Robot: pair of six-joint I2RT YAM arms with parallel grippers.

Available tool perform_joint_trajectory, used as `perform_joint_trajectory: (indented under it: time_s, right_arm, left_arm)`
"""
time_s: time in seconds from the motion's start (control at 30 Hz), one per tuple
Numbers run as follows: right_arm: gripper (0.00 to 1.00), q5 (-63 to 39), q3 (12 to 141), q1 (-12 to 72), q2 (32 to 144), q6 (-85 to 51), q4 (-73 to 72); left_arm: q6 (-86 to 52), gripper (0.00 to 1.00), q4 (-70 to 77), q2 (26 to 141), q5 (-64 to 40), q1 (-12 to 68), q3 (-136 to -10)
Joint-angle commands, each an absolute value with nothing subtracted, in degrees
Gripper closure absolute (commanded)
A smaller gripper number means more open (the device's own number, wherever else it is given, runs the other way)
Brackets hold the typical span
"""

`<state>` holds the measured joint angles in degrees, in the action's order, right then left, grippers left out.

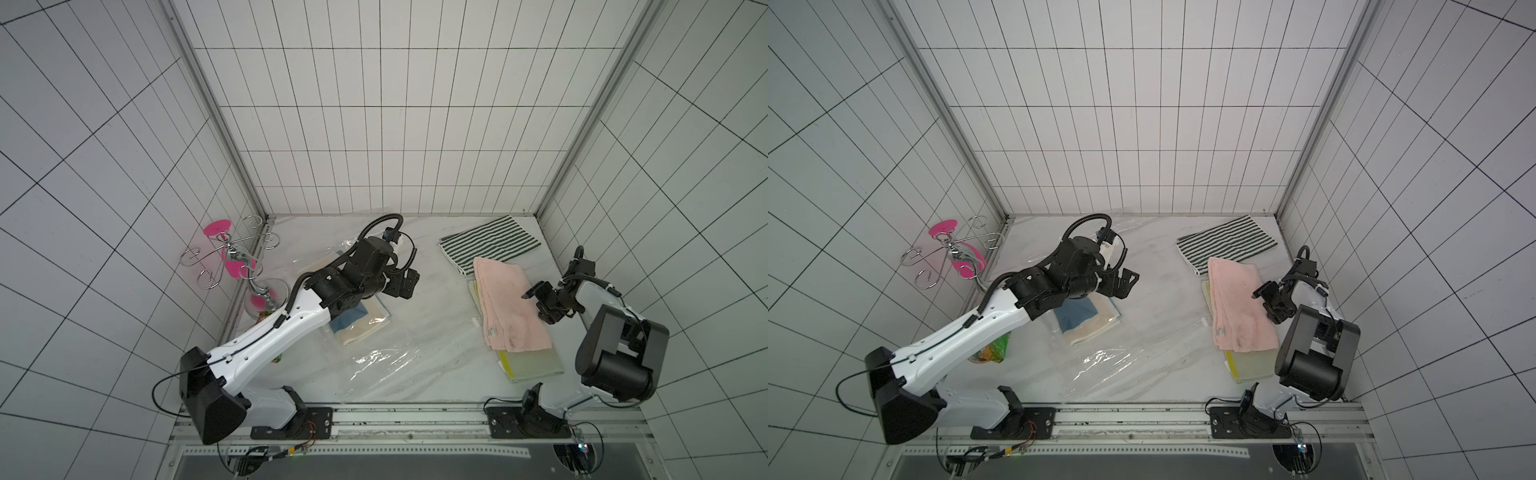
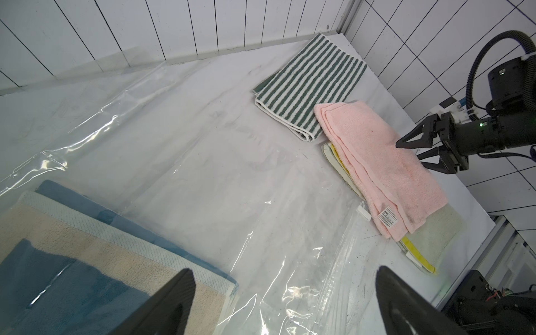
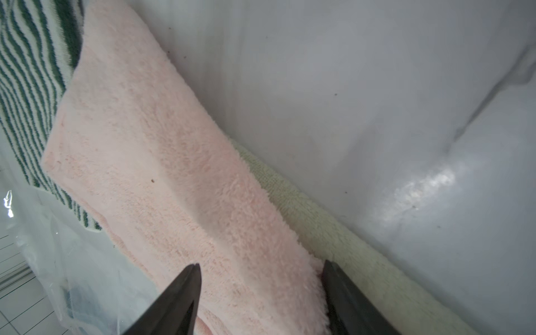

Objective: Place the folded towel into the vacuum bag
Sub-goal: Pick up the towel from the center of the board.

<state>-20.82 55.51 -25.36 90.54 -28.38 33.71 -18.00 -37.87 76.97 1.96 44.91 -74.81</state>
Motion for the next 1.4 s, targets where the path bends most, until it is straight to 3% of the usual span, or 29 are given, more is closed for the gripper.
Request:
perform_joint_trajectory:
  time_s: [0.0, 0.03, 0.13, 0.3, 0.5, 0.87, 1.1, 1.27, 1.37]
  right_arm:
    - [0.3, -17.38, 58.03, -24.61, 92.82, -27.32, 34.9]
    - [0.31, -17.77, 58.4, -24.61, 93.84, -27.08, 34.9]
    - [0.52, -17.84, 58.27, -23.41, 93.05, -26.66, 34.88]
    - [0.83, -6.15, 61.09, -15.68, 88.15, -23.6, 40.87]
    - [1.0, 5.84, 63.93, -6.85, 87.29, -20.78, 46.96]
    - [1.0, 8.81, 62.73, 8.65, 88.06, -19.99, 47.98]
    - [0.94, 6.11, 62.31, 11.37, 94.02, -21.18, 45.13]
    - [0.65, 0.4, 63.07, 11.36, 96.98, -21.61, 44.12]
    - [0.54, -1.86, 62.53, 11.27, 96.64, -21.88, 43.42]
  left_arm:
    - [-18.31, 0.02, -36.47, 77.19, 1.68, 45.08, -74.33]
    - [-18.29, 0.03, -36.47, 77.21, 1.65, 45.09, -74.32]
    - [-18.81, 0.03, -36.64, 77.19, 2.1, 45.13, -74.05]
    - [-20.11, 0.04, -36.56, 77.58, 2.23, 44.92, -73.48]
    - [-21.08, 0.04, -36.64, 77.87, 1.12, 44.5, -73.73]
    - [-21.97, 0.05, -37.0, 77.29, 0.22, 42.63, -72.77]
    - [-22.32, 0.05, -37.1, 76.82, 0.0, 42.45, -72.26]
    - [-22.41, 0.06, -37.4, 76.55, -0.08, 42.23, -71.89]
    - [-22.41, 0.06, -37.44, 76.42, -0.08, 41.97, -71.78]
